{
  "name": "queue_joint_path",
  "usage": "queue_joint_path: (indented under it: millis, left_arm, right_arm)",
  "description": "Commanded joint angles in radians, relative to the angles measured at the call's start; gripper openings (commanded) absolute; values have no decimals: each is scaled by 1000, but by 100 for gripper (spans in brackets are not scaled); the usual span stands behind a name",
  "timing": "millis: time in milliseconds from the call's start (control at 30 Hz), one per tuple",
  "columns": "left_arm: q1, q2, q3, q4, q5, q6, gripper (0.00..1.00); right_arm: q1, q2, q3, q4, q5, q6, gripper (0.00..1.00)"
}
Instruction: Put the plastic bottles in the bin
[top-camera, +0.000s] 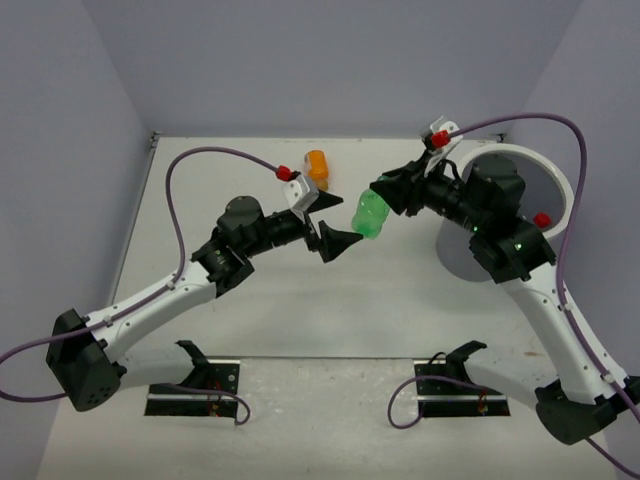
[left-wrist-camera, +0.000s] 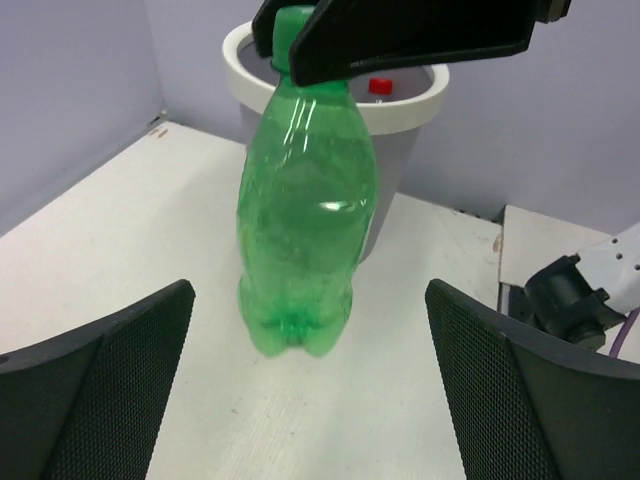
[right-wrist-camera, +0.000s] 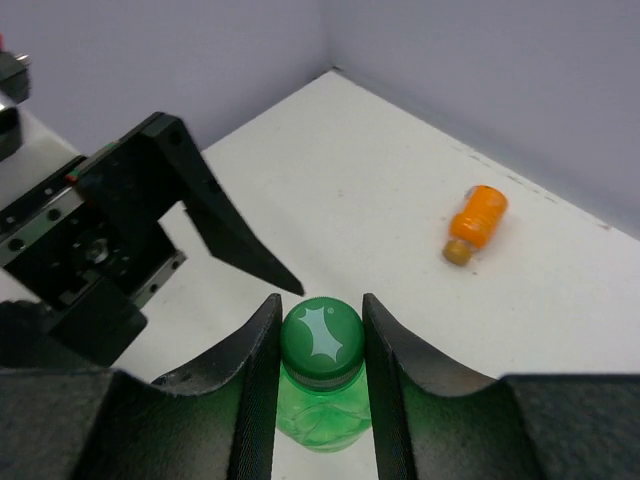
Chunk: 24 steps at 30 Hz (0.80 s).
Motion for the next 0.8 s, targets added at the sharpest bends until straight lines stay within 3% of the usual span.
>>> queue_joint_path:
  millis: [0, 167, 333, 467, 633, 700, 767]
  left_arm:
    - [-3, -46, -4, -82, -222, -19, 100]
    - [-1, -12, 0, -140, -399, -73, 100]
    - [6, 104, 87, -228, -540, -132, 100]
    - [23, 187, 129, -229, -541, -162, 100]
    - [59, 223, 155, -254, -543, -194, 100]
    - [78, 231, 161, -267, -540, -208, 100]
    - [93, 235, 166, -283, -539, -214, 100]
  right_arm:
    - [0, -78, -67, 139, 490, 56, 0]
    - [-10, -187, -178, 323, 862, 41, 0]
    - [-36, -218, -197, 485, 1149, -86, 0]
    - [-78, -219, -228, 653, 1263, -247, 0]
    - [-135, -144, -210, 693, 1368, -315, 2]
    - [-148, -112, -206, 677, 1373, -308, 20]
    - [-150, -97, -195, 575, 1345, -237, 87]
